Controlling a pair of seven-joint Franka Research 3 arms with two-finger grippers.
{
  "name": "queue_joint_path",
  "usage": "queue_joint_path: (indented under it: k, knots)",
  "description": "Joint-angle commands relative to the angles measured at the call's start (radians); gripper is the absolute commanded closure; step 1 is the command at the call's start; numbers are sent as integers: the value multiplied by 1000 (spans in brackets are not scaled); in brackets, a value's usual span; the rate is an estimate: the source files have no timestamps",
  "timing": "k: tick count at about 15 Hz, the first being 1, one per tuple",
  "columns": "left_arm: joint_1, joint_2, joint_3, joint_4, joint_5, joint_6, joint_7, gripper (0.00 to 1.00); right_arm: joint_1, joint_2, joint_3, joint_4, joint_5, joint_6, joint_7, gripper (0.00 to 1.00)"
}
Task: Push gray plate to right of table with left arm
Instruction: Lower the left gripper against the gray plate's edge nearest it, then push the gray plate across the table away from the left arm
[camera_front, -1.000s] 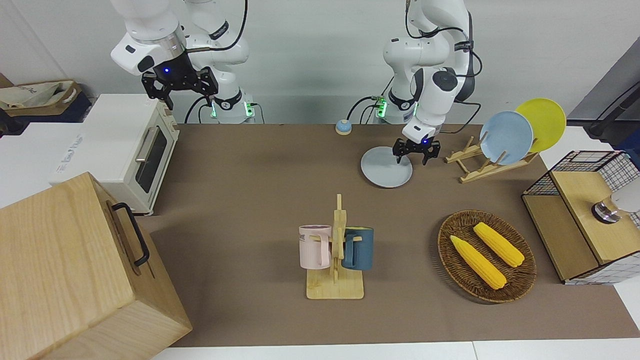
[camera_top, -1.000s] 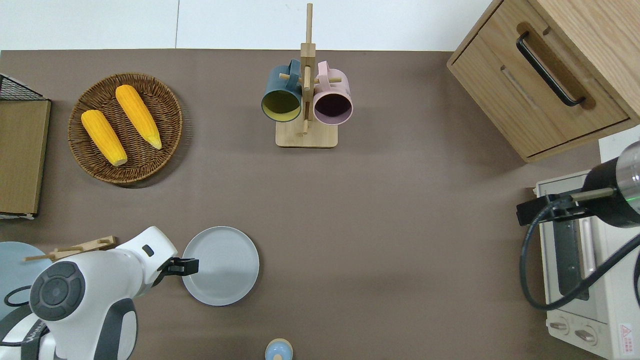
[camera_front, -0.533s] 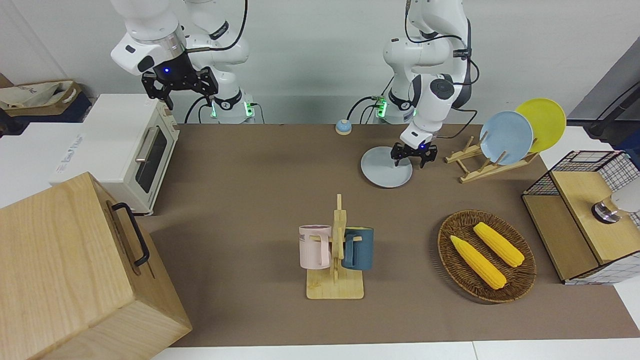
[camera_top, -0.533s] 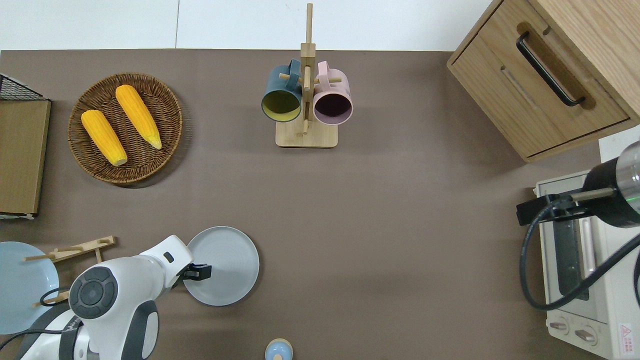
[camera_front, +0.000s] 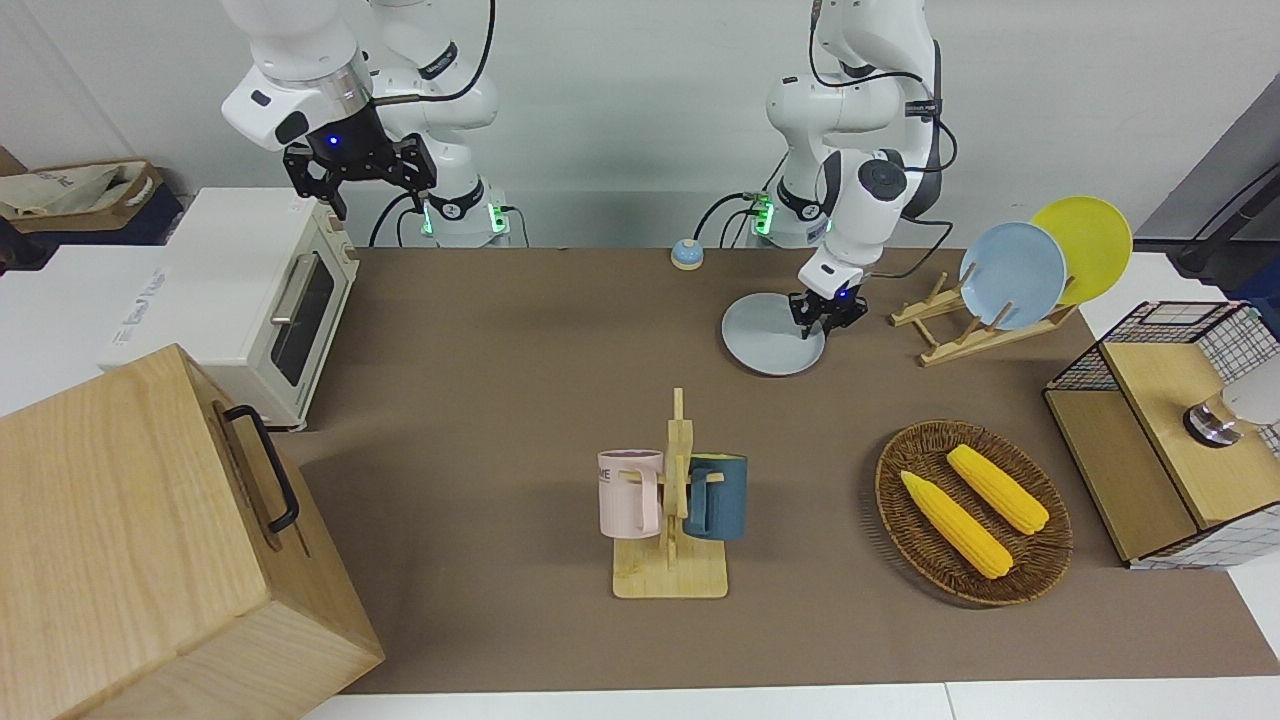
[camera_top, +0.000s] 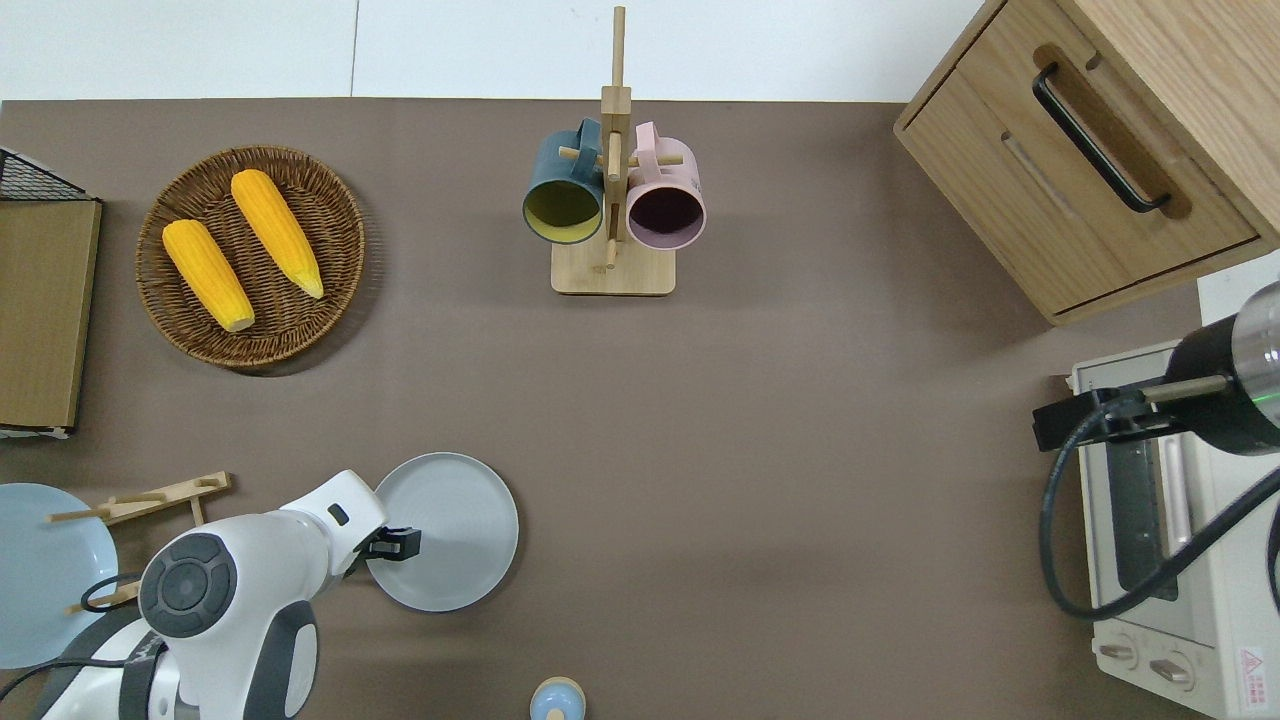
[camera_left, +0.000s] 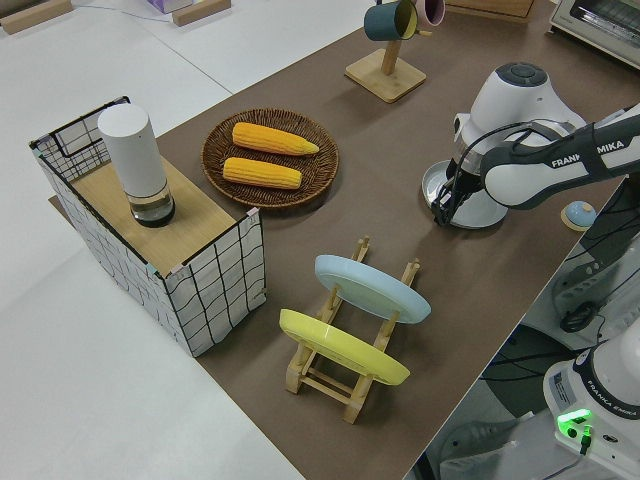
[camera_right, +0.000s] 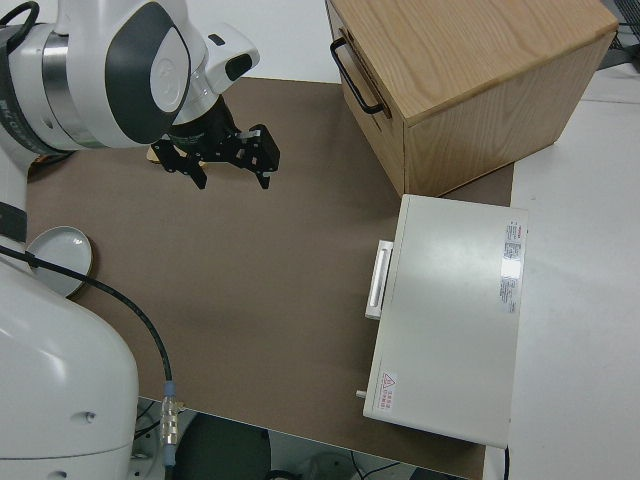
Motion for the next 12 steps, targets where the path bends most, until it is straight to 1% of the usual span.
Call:
queue_joint_path:
  k: [1, 5, 7, 8, 12]
  knots:
    - [-15, 14, 9, -15, -15, 31, -5, 1000, -19, -2, 16, 9, 4, -16, 13, 17]
    - [-15, 14, 9, -15, -15, 31, -8, 1000, -19, -2, 16, 9, 4, -16, 12, 17]
    - [-22, 26, 6, -7, -15, 31, -49, 1000, -20, -2, 16, 9, 4, -16, 13, 17]
    - [-45, 29, 0, -4, -15, 31, -77, 1000, -20, -2, 16, 9, 4, -16, 13, 17]
    - [-119, 46, 0, 10, -15, 40, -172, 1000, -20, -2, 16, 9, 4, -16, 13, 17]
